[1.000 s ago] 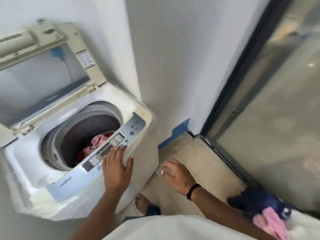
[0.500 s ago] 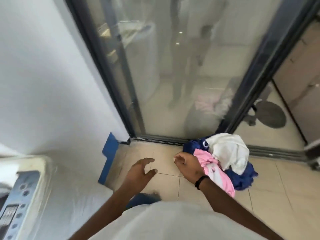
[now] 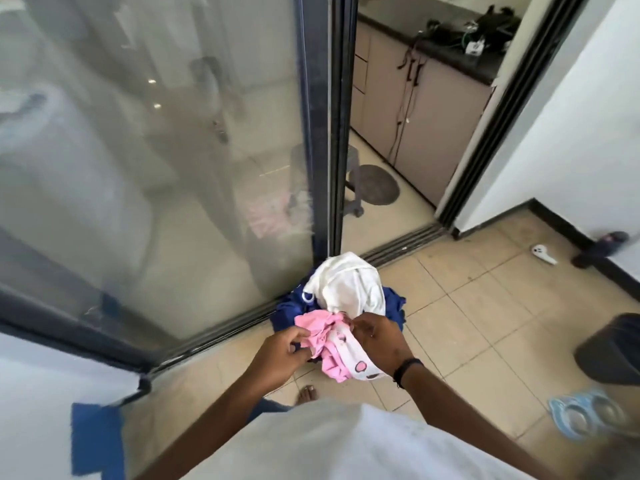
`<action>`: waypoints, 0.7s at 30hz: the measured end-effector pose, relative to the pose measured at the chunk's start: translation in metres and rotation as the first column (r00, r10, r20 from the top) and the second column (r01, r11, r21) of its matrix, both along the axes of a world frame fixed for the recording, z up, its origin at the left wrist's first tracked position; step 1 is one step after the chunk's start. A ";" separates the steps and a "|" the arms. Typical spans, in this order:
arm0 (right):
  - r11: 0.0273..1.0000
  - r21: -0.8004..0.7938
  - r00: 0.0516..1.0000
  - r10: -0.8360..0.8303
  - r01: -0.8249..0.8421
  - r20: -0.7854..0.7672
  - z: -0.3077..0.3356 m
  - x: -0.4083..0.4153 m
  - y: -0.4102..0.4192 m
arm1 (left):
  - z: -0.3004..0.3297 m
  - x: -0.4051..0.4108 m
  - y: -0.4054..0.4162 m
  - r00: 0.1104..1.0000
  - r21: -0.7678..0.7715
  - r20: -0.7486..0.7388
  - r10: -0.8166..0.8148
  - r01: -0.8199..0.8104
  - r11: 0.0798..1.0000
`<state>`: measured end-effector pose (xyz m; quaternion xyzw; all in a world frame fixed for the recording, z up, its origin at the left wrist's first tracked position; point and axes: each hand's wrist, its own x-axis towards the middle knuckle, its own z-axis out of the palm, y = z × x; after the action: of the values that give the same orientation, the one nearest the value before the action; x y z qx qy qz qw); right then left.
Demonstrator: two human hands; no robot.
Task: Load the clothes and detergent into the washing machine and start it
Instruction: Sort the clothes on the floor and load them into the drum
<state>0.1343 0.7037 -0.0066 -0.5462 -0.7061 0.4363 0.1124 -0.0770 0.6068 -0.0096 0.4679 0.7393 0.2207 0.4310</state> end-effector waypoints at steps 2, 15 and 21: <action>1.000 -0.001 0.999 -0.020 0.020 0.040 -0.001 -0.006 0.011 | -0.008 -0.009 0.023 0.999 0.004 0.051 -0.013 0.013 1.000; 0.992 -0.070 0.972 -0.084 0.101 0.220 -0.032 -0.036 0.041 | -0.071 -0.036 0.086 0.959 -0.109 0.273 0.080 -0.051 0.993; 0.979 -0.116 0.972 -0.145 0.168 0.186 -0.079 -0.057 0.074 | -0.110 -0.036 0.110 0.949 -0.173 0.267 0.169 -0.126 0.977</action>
<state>0.0777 0.7775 -0.0854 -0.6430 -0.6378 0.4213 0.0473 -0.1132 0.7170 -0.1199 0.3407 0.7185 0.2589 0.5484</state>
